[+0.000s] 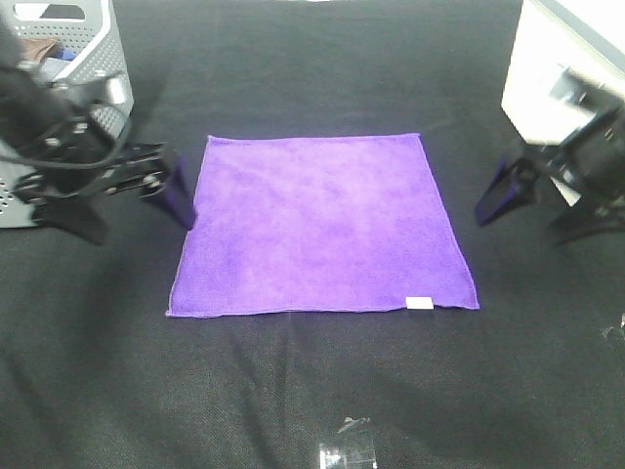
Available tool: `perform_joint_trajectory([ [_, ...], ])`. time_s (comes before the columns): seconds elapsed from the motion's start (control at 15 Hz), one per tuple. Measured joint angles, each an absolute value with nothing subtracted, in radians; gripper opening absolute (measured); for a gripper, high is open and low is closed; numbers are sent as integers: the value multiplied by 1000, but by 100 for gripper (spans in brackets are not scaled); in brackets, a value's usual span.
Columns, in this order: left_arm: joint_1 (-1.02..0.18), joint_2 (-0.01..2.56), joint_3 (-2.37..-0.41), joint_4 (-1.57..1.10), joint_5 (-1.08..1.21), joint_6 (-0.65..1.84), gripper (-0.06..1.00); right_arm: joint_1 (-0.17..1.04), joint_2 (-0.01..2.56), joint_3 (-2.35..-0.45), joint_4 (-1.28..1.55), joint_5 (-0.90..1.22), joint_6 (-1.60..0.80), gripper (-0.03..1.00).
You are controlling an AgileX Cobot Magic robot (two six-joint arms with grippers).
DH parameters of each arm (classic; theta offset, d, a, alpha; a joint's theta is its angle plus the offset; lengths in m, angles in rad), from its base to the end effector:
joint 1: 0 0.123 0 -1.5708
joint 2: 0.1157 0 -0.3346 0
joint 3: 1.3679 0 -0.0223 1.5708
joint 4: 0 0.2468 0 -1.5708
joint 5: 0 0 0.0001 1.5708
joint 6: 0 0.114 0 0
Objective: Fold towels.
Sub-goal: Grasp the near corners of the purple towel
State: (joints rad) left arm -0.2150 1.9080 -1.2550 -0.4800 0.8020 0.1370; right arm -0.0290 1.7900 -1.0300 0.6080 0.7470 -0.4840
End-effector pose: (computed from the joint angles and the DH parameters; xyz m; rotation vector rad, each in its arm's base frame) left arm 0.3774 -0.1212 0.2065 0.0724 2.9037 -0.5658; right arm 0.3437 0.0343 0.2008 -0.0471 2.8343 0.5650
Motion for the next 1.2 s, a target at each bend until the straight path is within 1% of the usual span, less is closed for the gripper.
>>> perform_joint_trajectory([
  [0.33, -215, 1991, -1283, -540, 799, 135, 99, -29, 1837, -1030, 614, 747, -486, 91],
  [0.67, -215, 2069, -1289, -638, 779, 210, 99, -28, 1895, -1032, 606, 661, -503, 91],
  [0.93, -215, 2115, -1289, -619, 778, 222, 99, -28, 1992, -1047, 610, 664, -505, 91],
  [1.2, -215, 2124, -1294, -611, 781, 222, 99, -34, 2015, -1059, 615, 679, -503, 89],
])
